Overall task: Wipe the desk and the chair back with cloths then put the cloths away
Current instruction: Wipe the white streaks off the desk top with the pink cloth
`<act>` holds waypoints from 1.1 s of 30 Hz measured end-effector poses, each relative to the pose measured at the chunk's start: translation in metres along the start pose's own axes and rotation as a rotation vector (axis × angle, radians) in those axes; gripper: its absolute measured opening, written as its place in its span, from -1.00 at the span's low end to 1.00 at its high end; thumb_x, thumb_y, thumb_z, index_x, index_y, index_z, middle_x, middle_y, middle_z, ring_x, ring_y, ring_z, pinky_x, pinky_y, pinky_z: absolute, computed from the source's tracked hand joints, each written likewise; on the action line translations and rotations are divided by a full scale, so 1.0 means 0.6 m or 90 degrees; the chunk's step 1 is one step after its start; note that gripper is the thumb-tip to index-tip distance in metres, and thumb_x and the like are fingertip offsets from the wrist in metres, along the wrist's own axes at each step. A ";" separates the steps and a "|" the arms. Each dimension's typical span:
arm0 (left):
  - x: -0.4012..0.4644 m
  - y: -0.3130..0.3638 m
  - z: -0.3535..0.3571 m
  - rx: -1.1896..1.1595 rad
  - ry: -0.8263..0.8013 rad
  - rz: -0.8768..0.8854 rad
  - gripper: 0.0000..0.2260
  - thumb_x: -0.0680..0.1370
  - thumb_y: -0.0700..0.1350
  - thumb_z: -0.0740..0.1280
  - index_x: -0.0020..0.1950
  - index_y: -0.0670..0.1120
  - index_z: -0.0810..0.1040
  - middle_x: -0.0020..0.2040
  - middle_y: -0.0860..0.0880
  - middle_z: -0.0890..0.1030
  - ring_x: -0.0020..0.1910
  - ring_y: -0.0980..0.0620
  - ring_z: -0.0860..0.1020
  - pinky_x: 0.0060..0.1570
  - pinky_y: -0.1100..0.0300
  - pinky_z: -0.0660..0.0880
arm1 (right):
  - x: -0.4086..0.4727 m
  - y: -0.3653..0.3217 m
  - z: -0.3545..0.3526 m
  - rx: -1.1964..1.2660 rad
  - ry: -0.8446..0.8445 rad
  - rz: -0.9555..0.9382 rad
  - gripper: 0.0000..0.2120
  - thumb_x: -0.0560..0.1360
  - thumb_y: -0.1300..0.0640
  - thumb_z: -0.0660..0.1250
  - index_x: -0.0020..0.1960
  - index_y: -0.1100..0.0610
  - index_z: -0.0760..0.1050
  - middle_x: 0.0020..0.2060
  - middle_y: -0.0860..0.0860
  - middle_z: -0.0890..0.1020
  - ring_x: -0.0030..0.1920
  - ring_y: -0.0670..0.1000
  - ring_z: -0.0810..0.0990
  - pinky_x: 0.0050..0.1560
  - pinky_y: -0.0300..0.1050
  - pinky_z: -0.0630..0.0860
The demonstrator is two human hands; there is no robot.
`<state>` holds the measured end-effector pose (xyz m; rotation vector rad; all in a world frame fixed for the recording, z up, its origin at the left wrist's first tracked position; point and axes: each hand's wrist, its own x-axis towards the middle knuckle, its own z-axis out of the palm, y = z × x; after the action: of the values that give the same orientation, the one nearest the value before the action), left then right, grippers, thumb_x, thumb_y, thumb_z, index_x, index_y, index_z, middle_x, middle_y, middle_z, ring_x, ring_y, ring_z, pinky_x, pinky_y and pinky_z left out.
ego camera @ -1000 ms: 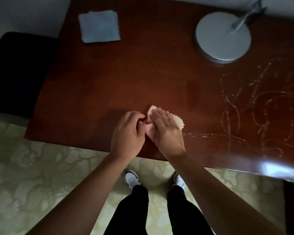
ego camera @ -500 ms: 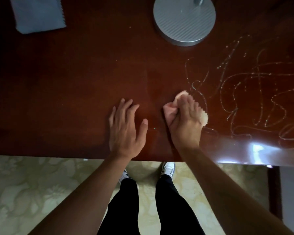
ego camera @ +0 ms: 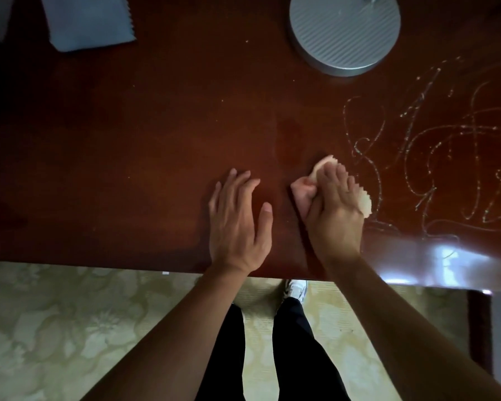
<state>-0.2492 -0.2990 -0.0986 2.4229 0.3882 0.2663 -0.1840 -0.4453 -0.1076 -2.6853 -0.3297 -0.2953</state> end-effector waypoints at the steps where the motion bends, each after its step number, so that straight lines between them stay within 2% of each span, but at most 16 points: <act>1: 0.000 0.000 0.000 -0.005 0.003 0.001 -0.58 0.60 0.04 0.08 0.31 -0.16 0.50 0.38 -0.12 0.50 0.50 -0.10 0.32 0.52 -0.08 0.12 | -0.014 -0.015 0.008 0.005 -0.006 0.002 -0.61 0.65 0.11 0.08 0.31 0.33 0.48 0.30 0.25 0.51 0.38 0.22 0.42 0.43 0.17 0.28; 4: 0.000 -0.001 0.000 -0.003 0.012 0.000 -0.58 0.60 0.06 0.09 0.29 -0.16 0.51 0.37 -0.11 0.51 0.49 -0.10 0.34 0.50 -0.10 0.16 | -0.075 -0.063 0.019 0.033 -0.033 -0.049 -0.62 0.63 0.10 0.17 0.32 0.33 0.47 0.33 0.24 0.49 0.41 0.20 0.38 0.43 0.19 0.28; 6: -0.001 -0.001 0.001 0.004 0.010 0.002 -0.58 0.60 0.07 0.10 0.28 -0.14 0.51 0.37 -0.10 0.51 0.49 -0.08 0.33 0.51 -0.08 0.14 | -0.088 -0.061 0.011 0.034 -0.018 -0.116 -0.65 0.64 0.09 0.19 0.26 0.31 0.53 0.28 0.20 0.54 0.36 0.17 0.45 0.38 0.17 0.38; 8: -0.002 -0.002 0.002 0.015 0.008 0.008 -0.58 0.60 0.08 0.10 0.28 -0.14 0.51 0.37 -0.09 0.50 0.50 -0.08 0.32 0.53 -0.02 0.09 | -0.074 -0.028 -0.003 0.013 -0.005 -0.139 -0.59 0.66 0.01 0.14 0.23 0.31 0.56 0.23 0.20 0.58 0.30 0.16 0.52 0.32 0.14 0.45; 10: -0.002 -0.002 0.002 0.017 0.002 0.008 -0.58 0.60 0.09 0.09 0.27 -0.13 0.51 0.38 -0.09 0.50 0.50 -0.07 0.31 0.53 0.02 0.05 | -0.048 0.014 -0.016 -0.029 0.013 -0.059 -0.58 0.66 0.02 0.11 0.26 0.31 0.54 0.23 0.23 0.57 0.27 0.19 0.54 0.31 0.13 0.46; 12: -0.001 0.000 0.002 0.026 0.003 0.002 -0.58 0.61 0.10 0.08 0.27 -0.13 0.52 0.37 -0.09 0.50 0.50 -0.07 0.31 0.53 0.01 0.04 | -0.011 0.043 -0.020 -0.046 0.039 0.037 -0.66 0.61 0.14 0.21 0.28 0.32 0.51 0.24 0.28 0.55 0.25 0.29 0.53 0.26 0.23 0.47; 14: 0.000 0.001 0.002 0.038 0.001 -0.001 -0.57 0.61 0.10 0.08 0.27 -0.13 0.52 0.37 -0.09 0.50 0.50 -0.07 0.31 0.53 -0.01 0.06 | -0.003 0.037 -0.012 -0.039 0.049 0.088 -0.66 0.57 0.21 0.28 0.30 0.33 0.48 0.26 0.31 0.52 0.27 0.35 0.49 0.27 0.30 0.43; 18: 0.000 -0.001 0.003 0.050 0.004 0.004 -0.59 0.59 0.08 0.11 0.26 -0.13 0.54 0.36 -0.09 0.51 0.49 -0.08 0.33 0.51 -0.05 0.13 | -0.078 -0.037 0.010 0.009 -0.003 -0.020 -0.61 0.64 0.10 0.15 0.32 0.35 0.46 0.31 0.28 0.49 0.36 0.26 0.43 0.41 0.19 0.31; 22: -0.003 0.001 0.007 0.070 0.011 0.007 -0.62 0.59 0.06 0.15 0.26 -0.13 0.53 0.36 -0.07 0.51 0.48 -0.06 0.33 0.51 -0.04 0.14 | -0.097 -0.028 -0.009 0.014 0.027 -0.132 -0.56 0.67 -0.05 0.13 0.17 0.29 0.60 0.20 0.17 0.61 0.27 0.15 0.55 0.28 0.15 0.48; 26: -0.003 0.004 0.013 0.103 0.019 0.017 -0.67 0.57 0.01 0.21 0.25 -0.13 0.51 0.36 -0.10 0.50 0.47 -0.08 0.35 0.50 -0.06 0.13 | -0.032 0.102 -0.057 -0.074 0.062 -0.005 -0.38 0.63 -0.23 0.08 0.21 0.30 0.57 0.16 0.22 0.62 0.18 0.18 0.61 0.25 0.11 0.51; 29: 0.000 0.038 0.035 0.113 0.021 0.053 -0.72 0.55 -0.09 0.26 0.23 -0.12 0.54 0.34 -0.10 0.51 0.44 -0.08 0.37 0.45 -0.12 0.19 | 0.022 0.171 -0.083 -0.058 0.036 0.093 -0.26 0.63 -0.27 -0.09 0.28 0.33 0.51 0.21 0.30 0.57 0.21 0.30 0.56 0.24 0.18 0.46; 31: 0.009 0.079 0.061 0.099 0.009 0.078 -0.74 0.55 -0.12 0.26 0.22 -0.11 0.55 0.34 -0.10 0.52 0.43 -0.07 0.38 0.43 -0.11 0.22 | 0.028 0.163 -0.076 -0.038 0.049 0.124 -0.33 0.63 -0.23 0.00 0.28 0.34 0.49 0.21 0.29 0.57 0.22 0.30 0.55 0.28 0.14 0.44; 33: 0.018 0.117 0.086 0.078 -0.001 0.094 -0.75 0.56 -0.13 0.26 0.21 -0.12 0.57 0.33 -0.10 0.53 0.42 -0.08 0.41 0.40 -0.11 0.26 | -0.014 0.119 -0.061 0.013 0.016 0.067 -0.43 0.67 -0.13 0.04 0.26 0.35 0.50 0.19 0.26 0.58 0.22 0.26 0.54 0.29 0.13 0.44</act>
<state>-0.2098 -0.3775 -0.0918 2.5768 0.2304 0.3138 -0.1781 -0.5258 -0.1038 -2.6656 -0.1822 -0.2926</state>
